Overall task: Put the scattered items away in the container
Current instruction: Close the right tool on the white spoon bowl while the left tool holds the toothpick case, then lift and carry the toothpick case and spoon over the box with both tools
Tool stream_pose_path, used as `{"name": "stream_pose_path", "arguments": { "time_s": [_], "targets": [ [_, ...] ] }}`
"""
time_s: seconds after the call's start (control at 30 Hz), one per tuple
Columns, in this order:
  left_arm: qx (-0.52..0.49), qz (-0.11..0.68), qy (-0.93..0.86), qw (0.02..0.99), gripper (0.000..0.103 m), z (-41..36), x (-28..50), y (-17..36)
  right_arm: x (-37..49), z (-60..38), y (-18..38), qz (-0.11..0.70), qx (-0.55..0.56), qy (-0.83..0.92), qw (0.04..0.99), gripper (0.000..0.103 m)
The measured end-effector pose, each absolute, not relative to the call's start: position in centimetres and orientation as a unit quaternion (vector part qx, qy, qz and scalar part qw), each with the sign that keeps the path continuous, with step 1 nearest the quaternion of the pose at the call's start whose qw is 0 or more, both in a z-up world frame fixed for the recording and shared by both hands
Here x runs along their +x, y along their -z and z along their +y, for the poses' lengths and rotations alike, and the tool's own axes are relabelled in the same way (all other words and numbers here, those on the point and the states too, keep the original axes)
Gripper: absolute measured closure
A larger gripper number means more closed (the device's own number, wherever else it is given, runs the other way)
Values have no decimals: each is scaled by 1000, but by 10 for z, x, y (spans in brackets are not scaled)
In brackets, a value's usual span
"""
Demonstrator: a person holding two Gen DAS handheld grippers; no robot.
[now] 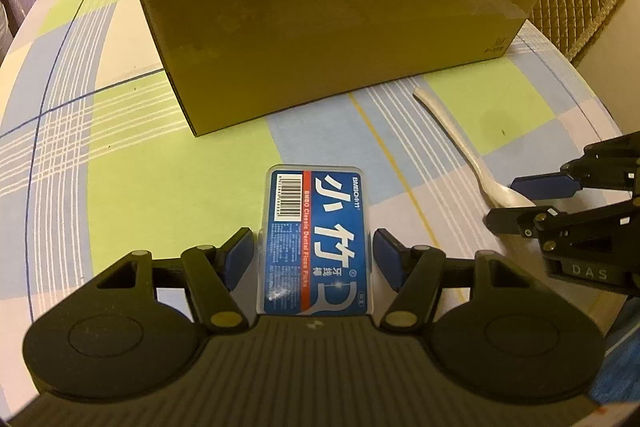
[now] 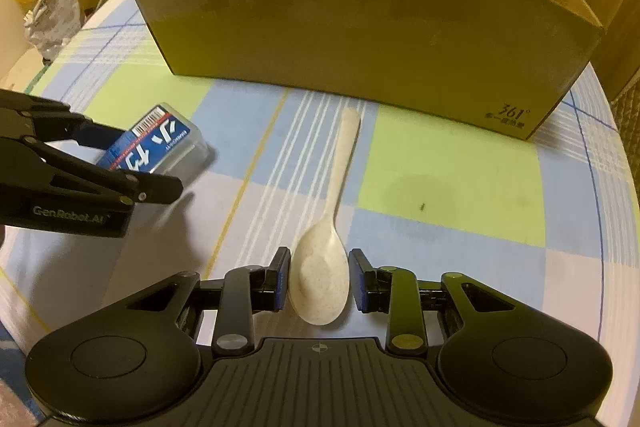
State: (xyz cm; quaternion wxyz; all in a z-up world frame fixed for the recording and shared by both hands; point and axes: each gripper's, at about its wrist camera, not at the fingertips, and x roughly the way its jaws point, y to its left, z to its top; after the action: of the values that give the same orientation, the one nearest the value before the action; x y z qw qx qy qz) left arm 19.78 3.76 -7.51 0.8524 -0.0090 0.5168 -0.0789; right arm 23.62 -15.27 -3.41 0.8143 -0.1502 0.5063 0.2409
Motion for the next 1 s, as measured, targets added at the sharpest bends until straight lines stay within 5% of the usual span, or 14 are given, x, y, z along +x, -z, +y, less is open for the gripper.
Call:
{"name": "stream_pose_path", "arguments": {
  "time_s": [0.63,1.0],
  "targets": [
    [11,519,82,851,51,26,199,73,241,-163,35,527,-110,-238,808,75],
    [12,514,83,853,51,24,200,71,239,-161,34,529,-101,-244,806,66]
  ]
}}
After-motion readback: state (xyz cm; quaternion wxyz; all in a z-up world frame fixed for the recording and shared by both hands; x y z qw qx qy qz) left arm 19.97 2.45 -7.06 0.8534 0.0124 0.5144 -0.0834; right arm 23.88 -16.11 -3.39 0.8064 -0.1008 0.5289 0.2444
